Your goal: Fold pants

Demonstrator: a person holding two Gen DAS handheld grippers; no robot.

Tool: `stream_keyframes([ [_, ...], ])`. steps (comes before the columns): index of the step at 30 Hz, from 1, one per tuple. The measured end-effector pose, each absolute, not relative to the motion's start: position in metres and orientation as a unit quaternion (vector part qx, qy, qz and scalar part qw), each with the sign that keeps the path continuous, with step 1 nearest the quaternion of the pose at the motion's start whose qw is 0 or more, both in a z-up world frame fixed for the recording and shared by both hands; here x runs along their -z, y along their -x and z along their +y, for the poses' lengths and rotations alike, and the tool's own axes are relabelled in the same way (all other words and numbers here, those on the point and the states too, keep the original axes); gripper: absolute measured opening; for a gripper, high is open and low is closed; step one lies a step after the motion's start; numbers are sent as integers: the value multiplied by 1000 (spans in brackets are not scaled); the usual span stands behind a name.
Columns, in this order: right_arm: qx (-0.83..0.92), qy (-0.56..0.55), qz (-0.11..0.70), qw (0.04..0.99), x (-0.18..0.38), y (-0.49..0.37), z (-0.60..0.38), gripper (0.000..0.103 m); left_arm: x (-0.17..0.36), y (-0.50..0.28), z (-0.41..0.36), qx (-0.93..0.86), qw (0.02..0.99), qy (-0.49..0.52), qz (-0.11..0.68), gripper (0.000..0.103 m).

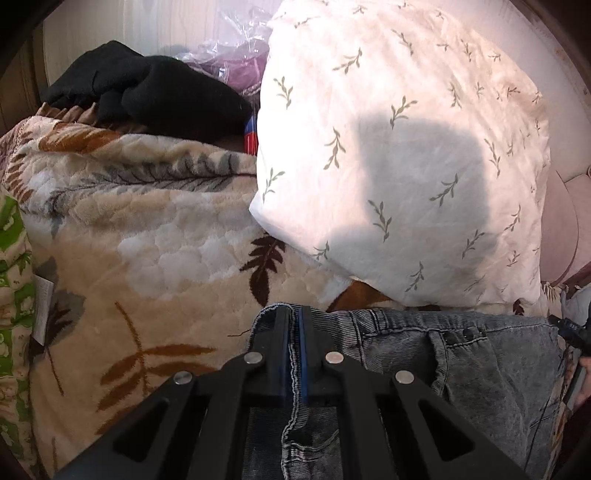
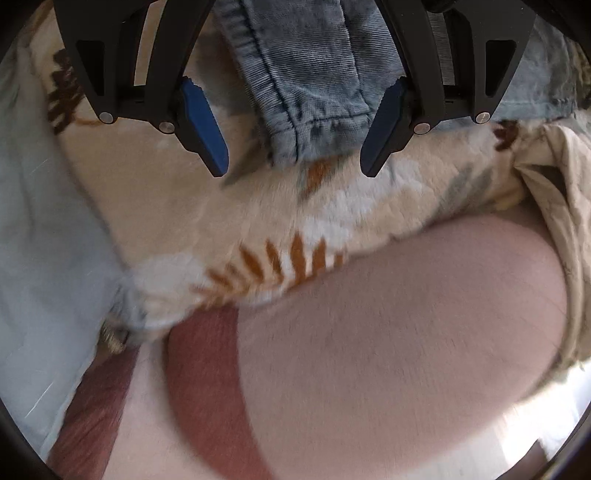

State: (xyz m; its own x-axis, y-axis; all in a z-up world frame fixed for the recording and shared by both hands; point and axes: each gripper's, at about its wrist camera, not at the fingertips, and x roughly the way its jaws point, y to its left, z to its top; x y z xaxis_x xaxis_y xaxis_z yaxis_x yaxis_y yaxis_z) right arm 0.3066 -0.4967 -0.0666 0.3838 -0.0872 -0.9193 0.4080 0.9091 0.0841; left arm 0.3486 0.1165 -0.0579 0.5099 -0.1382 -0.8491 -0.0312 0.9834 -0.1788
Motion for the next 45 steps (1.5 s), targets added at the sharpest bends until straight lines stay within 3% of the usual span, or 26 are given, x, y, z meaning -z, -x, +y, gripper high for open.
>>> stream_keyframes([
  [2,158,-132,525,826,67,-305,-491,42,51,-344,117,32,866,86,491,6],
  [3,158,-127,525,827,66,-304,-489,24,48,-341,116,33,867,85,489,6],
  [6,153,-143,523,826,58,-297,-489,17,39,-338,121,37,869,82,487,6],
  [21,128,-179,352,910,-89,-168,-474,16,-71,-222,128,98,903,119,401,5],
  [27,117,-197,357,906,-87,-82,-469,16,-76,-128,148,106,908,130,383,2],
  [32,106,-221,367,897,-68,-10,-461,16,-51,-66,171,91,902,132,400,2],
  [40,107,-253,379,884,-30,45,-452,16,-38,-103,179,58,893,121,430,3],
  [43,113,-279,361,882,-23,50,-455,16,-49,-141,161,57,898,110,422,15],
  [45,114,-293,352,882,-17,53,-458,16,-56,-170,146,57,900,112,417,54],
])
